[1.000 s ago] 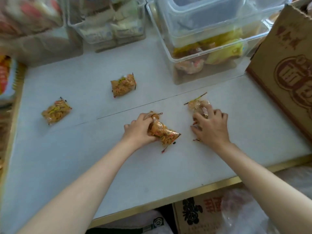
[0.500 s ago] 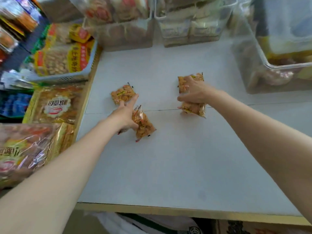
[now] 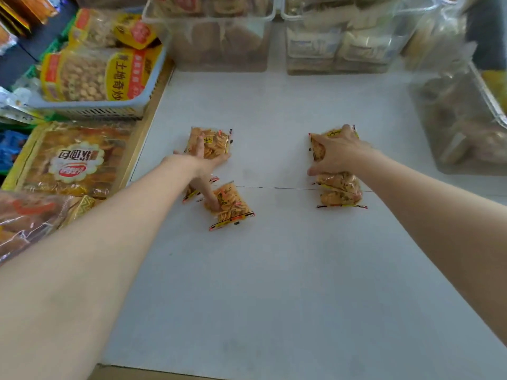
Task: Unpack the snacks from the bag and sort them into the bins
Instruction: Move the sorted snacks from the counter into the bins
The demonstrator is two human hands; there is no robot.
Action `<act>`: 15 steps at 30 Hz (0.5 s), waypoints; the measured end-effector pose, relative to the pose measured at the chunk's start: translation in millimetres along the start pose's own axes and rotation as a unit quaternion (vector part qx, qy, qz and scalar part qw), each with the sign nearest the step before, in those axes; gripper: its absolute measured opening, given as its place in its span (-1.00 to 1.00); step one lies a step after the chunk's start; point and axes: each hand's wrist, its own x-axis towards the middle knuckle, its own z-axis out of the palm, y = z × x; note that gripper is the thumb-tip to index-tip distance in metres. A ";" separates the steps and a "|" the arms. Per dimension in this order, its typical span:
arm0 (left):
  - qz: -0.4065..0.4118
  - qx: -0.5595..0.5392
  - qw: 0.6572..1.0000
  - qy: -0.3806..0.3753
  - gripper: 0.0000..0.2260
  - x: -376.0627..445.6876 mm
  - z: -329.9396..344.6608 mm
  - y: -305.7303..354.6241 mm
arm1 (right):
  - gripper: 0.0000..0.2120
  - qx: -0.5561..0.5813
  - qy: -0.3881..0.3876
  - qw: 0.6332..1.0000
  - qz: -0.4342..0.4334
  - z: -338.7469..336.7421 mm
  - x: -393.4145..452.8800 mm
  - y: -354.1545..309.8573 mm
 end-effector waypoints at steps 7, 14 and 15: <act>0.072 -0.082 0.991 0.078 -0.16 -4.5 20.3 -2.7 | -0.37 -0.032 0.051 0.995 -0.084 9.5 -22.5 -27.2; 0.082 -0.121 0.977 0.156 -0.63 -59.1 73.3 1.4 | -0.45 -0.032 0.071 0.984 -0.163 41.9 -74.2 -69.1; 0.081 -0.112 0.978 0.155 -0.63 -72.3 80.3 2.9 | -0.44 -0.029 0.067 0.982 -0.174 49.0 -84.0 -74.8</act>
